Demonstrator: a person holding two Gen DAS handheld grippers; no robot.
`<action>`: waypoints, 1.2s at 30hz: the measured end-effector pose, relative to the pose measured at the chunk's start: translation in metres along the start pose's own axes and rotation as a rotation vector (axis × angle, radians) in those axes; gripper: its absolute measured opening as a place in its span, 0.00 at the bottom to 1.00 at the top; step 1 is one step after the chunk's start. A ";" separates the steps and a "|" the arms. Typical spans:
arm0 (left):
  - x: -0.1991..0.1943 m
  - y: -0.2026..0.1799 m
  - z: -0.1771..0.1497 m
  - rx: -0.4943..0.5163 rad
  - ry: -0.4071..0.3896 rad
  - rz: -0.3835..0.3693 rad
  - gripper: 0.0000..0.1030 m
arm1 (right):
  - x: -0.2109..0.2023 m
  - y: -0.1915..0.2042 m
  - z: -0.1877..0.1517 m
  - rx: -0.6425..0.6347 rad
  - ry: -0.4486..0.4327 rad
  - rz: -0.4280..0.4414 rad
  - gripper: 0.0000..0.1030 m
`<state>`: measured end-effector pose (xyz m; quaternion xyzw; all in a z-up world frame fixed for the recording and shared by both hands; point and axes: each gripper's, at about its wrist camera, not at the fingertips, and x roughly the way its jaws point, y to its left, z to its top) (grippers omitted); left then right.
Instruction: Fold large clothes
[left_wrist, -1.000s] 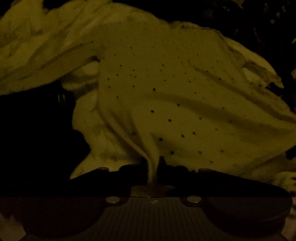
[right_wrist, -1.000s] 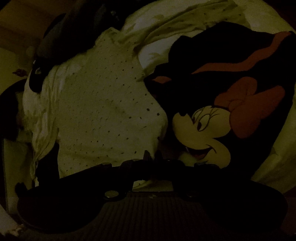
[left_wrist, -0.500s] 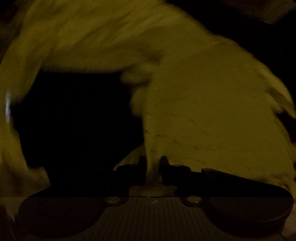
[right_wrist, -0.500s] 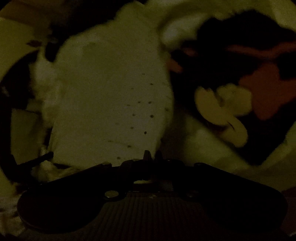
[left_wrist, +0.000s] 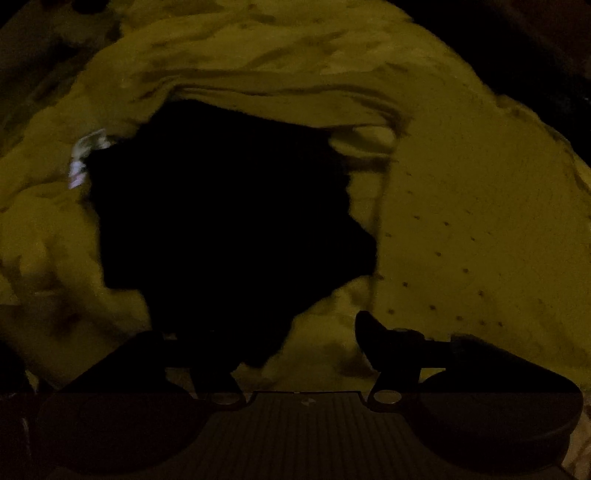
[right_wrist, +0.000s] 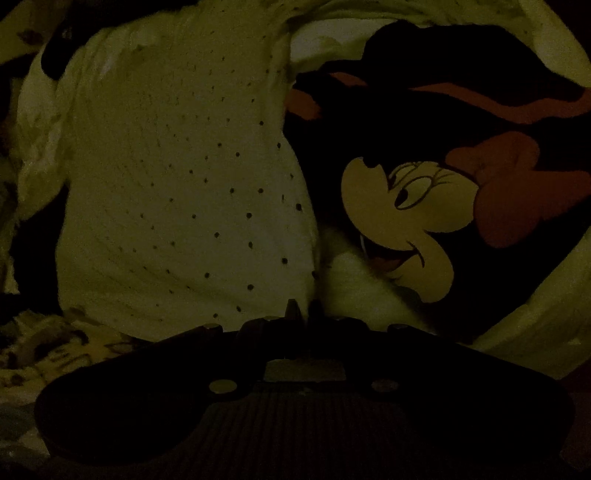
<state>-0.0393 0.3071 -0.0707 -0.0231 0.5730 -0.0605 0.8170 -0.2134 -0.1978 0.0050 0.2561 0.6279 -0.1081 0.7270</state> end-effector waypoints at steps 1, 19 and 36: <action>0.001 -0.005 -0.001 0.018 0.004 -0.015 1.00 | 0.001 0.001 0.000 -0.014 0.001 -0.012 0.08; 0.032 -0.044 -0.020 0.102 0.055 -0.162 0.55 | 0.007 0.004 -0.005 -0.025 0.035 -0.008 0.09; -0.016 -0.036 0.027 0.042 -0.100 0.036 1.00 | -0.033 0.024 0.018 -0.166 -0.124 -0.075 0.46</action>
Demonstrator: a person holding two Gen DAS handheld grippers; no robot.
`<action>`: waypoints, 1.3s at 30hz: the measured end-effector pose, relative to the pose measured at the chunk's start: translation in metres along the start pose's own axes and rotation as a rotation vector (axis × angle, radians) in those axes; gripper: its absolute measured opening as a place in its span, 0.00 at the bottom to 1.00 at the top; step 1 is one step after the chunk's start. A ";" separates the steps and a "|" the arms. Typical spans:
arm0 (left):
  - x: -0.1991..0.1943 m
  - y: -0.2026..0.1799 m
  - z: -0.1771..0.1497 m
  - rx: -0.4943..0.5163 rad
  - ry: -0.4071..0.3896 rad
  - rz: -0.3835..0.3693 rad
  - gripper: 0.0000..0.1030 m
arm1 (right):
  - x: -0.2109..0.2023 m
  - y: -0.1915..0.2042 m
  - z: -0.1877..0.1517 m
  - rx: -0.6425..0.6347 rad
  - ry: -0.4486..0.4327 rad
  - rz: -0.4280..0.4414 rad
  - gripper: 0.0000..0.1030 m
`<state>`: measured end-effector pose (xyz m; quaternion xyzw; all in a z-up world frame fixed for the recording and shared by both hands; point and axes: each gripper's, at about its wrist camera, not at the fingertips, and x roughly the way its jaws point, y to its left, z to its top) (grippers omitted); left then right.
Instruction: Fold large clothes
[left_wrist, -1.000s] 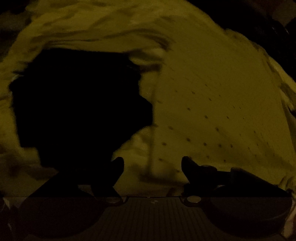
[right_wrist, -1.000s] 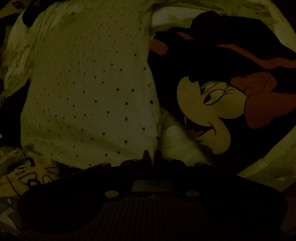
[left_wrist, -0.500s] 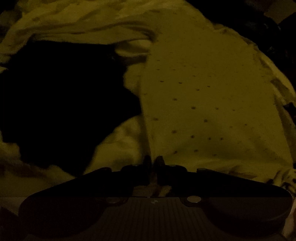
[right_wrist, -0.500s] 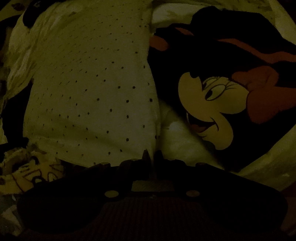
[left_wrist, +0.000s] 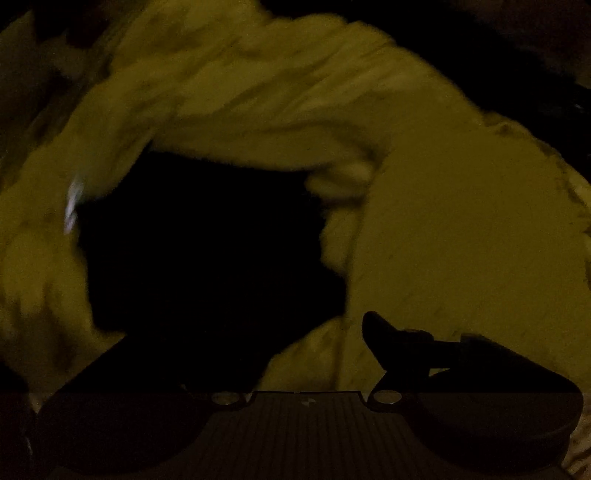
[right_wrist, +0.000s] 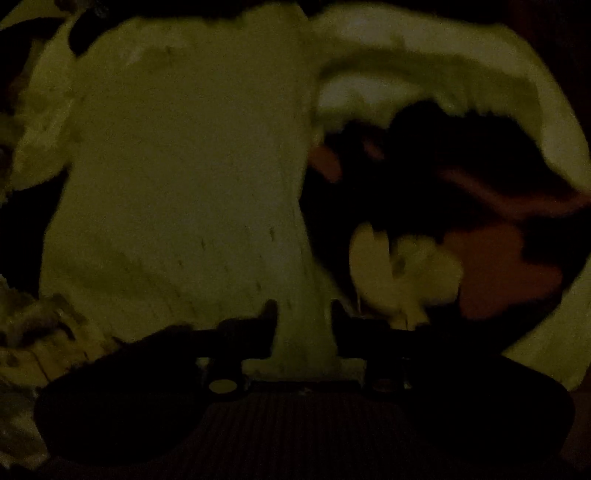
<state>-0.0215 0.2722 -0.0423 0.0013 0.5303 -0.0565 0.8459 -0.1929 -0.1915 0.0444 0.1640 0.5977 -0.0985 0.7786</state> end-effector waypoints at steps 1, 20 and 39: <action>-0.001 -0.009 0.009 0.024 -0.013 -0.007 1.00 | -0.003 0.000 0.007 0.000 -0.023 0.002 0.47; 0.029 -0.102 0.052 0.286 0.080 -0.057 1.00 | 0.002 -0.183 0.079 0.892 -0.425 0.142 0.46; 0.019 -0.154 0.046 0.365 0.177 -0.088 1.00 | 0.081 -0.256 0.118 1.113 -0.355 -0.039 0.03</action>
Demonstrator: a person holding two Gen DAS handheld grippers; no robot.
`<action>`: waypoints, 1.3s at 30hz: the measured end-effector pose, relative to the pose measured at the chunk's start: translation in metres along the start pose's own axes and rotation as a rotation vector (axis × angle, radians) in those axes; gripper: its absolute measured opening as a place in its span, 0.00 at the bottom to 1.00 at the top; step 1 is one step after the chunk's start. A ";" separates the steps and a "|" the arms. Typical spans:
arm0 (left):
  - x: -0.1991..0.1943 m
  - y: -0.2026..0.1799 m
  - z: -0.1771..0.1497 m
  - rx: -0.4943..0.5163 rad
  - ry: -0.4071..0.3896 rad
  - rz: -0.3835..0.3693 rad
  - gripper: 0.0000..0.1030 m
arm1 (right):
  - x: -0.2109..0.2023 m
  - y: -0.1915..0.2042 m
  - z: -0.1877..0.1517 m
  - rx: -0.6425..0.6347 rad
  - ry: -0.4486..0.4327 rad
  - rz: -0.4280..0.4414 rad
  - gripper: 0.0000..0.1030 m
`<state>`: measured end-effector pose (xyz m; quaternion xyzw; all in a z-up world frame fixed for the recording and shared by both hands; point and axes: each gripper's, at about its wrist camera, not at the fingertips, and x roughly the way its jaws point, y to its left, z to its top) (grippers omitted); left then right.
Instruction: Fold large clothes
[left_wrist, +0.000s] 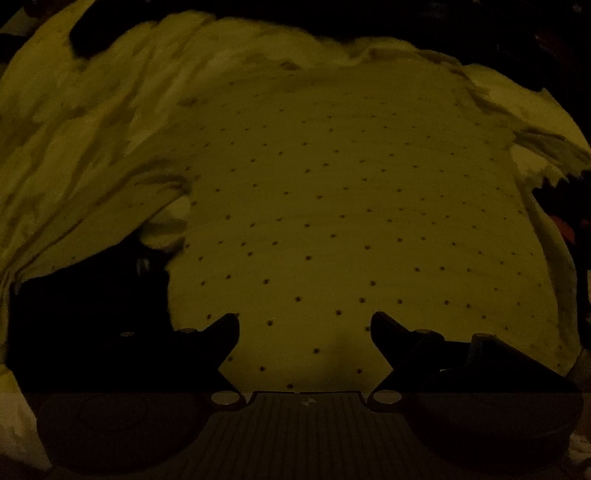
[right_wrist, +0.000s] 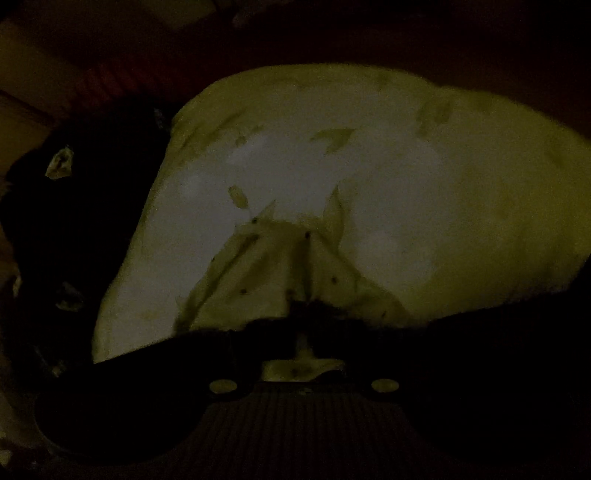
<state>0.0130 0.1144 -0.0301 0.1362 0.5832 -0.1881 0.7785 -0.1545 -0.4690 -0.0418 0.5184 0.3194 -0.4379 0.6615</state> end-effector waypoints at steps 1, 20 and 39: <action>0.000 -0.002 0.000 0.009 -0.004 -0.003 1.00 | -0.007 0.002 0.002 -0.021 -0.031 0.008 0.03; 0.002 -0.001 -0.003 -0.045 -0.013 -0.028 1.00 | -0.123 0.018 0.080 -0.395 -0.332 0.065 0.03; 0.003 -0.010 0.002 -0.034 0.004 -0.006 1.00 | -0.077 -0.108 0.056 0.044 -0.141 0.000 0.47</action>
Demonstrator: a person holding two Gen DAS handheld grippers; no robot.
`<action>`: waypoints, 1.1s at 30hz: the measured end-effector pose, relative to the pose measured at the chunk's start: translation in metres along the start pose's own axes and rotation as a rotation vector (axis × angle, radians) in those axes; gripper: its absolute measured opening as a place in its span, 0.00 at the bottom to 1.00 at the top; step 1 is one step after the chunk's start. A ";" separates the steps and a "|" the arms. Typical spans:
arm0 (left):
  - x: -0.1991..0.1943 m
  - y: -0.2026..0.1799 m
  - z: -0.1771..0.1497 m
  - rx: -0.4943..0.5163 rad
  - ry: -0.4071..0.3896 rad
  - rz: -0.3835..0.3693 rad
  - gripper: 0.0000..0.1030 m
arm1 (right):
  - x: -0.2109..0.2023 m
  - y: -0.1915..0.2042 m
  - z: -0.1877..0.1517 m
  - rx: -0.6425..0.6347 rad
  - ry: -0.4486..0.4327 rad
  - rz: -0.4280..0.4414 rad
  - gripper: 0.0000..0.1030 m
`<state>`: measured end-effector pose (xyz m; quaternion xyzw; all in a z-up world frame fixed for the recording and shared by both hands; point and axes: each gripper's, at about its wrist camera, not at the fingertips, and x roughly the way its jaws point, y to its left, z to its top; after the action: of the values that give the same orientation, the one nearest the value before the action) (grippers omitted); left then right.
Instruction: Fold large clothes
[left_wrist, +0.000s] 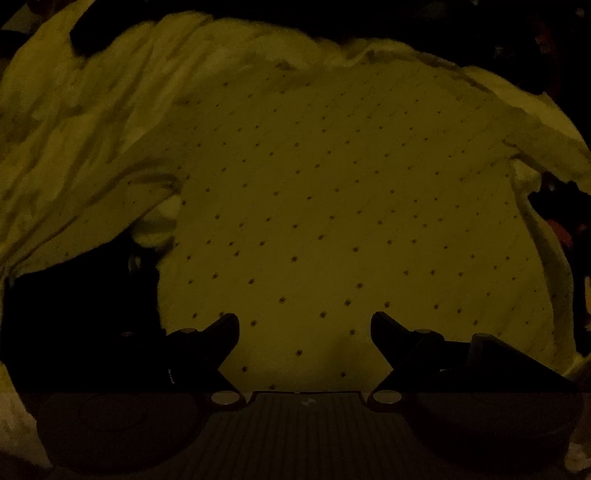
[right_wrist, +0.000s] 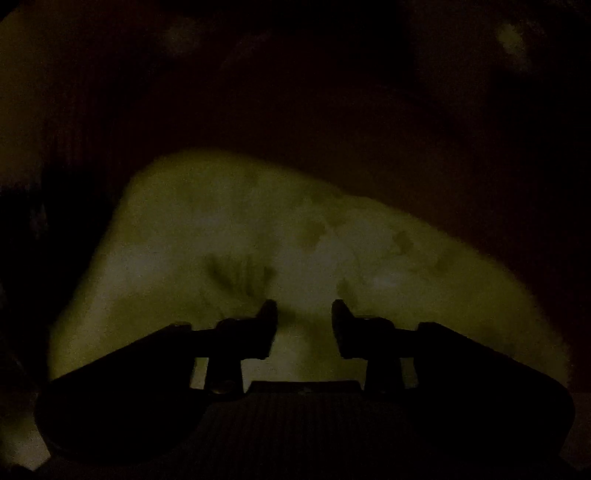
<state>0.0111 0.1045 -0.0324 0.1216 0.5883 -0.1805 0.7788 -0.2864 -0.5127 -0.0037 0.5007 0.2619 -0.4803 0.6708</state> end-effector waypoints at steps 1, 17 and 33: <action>0.000 -0.003 0.002 0.005 0.000 -0.003 1.00 | 0.002 -0.008 0.002 0.110 0.003 0.053 0.53; 0.000 -0.006 -0.015 0.056 0.034 0.021 1.00 | 0.069 -0.021 -0.028 0.760 0.075 0.255 0.12; 0.008 0.004 -0.016 -0.010 0.019 -0.022 1.00 | 0.043 0.053 0.009 0.342 -0.104 0.183 0.06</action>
<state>0.0008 0.1131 -0.0451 0.1128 0.5978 -0.1850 0.7718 -0.2222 -0.5356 -0.0137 0.6035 0.0949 -0.4799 0.6297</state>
